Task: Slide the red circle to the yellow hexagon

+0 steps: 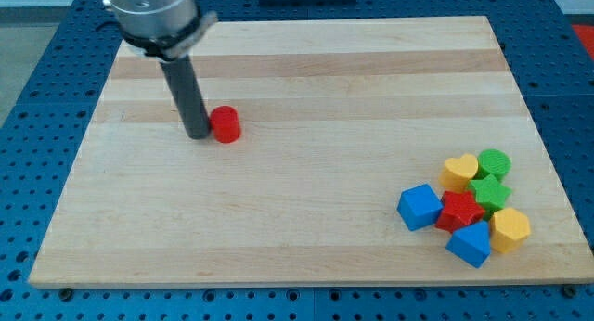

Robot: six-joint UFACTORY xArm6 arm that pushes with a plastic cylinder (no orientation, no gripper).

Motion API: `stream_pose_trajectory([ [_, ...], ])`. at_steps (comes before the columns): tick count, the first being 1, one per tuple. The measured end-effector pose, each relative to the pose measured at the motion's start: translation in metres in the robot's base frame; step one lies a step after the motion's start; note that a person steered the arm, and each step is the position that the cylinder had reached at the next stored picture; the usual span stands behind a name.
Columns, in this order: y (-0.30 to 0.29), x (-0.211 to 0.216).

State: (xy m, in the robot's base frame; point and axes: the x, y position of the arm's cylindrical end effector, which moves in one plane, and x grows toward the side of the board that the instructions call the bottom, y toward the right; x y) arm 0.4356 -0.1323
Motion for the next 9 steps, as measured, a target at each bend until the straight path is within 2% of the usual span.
stream_pose_trajectory([
  [1, 0.002, -0.001],
  [2, -0.022, -0.025],
  [3, -0.003, -0.031],
  [5, 0.127, 0.002],
  [6, 0.117, 0.002],
  [7, 0.079, -0.002],
  [8, 0.077, 0.016],
  [9, 0.123, 0.032],
])
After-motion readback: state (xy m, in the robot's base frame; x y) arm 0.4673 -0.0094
